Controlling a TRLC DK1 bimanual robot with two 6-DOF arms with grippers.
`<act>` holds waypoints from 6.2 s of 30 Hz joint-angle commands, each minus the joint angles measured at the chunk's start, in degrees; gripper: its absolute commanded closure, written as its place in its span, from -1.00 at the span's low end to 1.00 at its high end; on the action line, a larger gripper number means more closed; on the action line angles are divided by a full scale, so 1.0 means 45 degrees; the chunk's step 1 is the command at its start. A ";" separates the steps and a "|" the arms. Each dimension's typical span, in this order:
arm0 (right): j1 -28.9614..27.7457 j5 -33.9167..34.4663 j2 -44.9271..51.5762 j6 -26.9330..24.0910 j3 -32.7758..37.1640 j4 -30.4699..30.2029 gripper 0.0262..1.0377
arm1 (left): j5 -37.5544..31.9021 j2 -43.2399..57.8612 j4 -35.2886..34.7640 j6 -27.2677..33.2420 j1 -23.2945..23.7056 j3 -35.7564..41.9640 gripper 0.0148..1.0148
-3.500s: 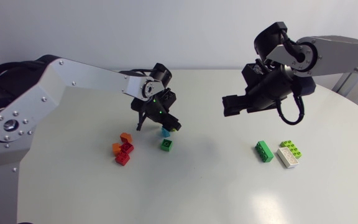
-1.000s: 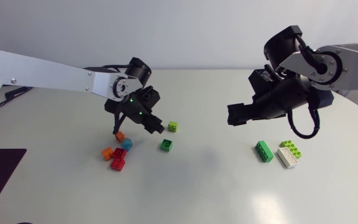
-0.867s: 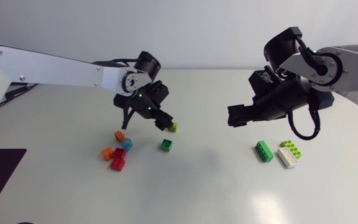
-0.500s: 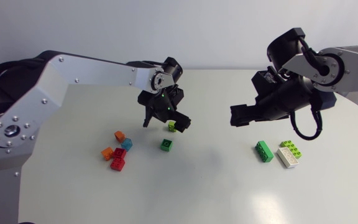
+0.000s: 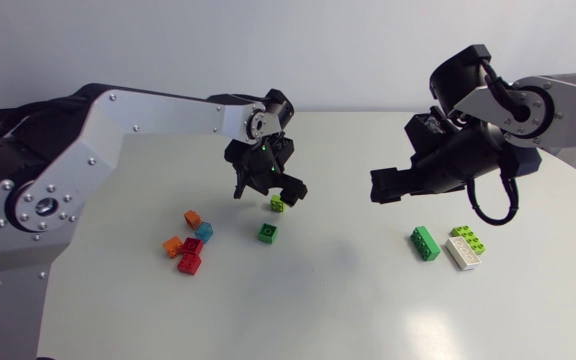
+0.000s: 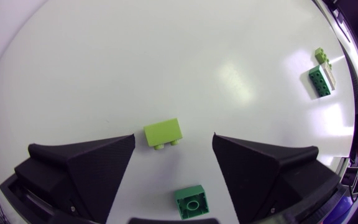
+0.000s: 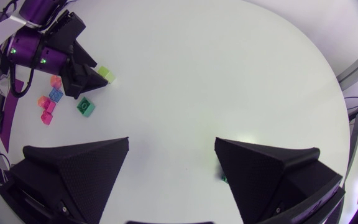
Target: Sort duplo bricks by size, large to the right and small to the left
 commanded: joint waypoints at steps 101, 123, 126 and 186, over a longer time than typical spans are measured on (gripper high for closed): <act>0.0885 0.0067 -0.0213 0.0498 -0.1017 0.0232 -0.92 | -0.1201 -0.4225 0.2375 0.0587 -0.0879 -0.5549 -0.90; 0.0885 0.0164 -0.0428 0.0498 -0.1095 0.0193 -0.92 | 0.0049 -0.2565 0.2277 0.2012 -0.1699 -0.5334 -0.89; 0.0885 0.0164 -0.0467 0.0479 -0.1114 0.0154 -0.92 | 0.0303 -0.2858 0.2277 0.2110 -0.1348 -0.5823 -0.89; 0.0202 0.2059 -0.2557 0.2119 0.0585 -0.1350 -0.92 | -0.3564 -1.0807 0.2902 0.0137 0.2481 -0.9006 -0.94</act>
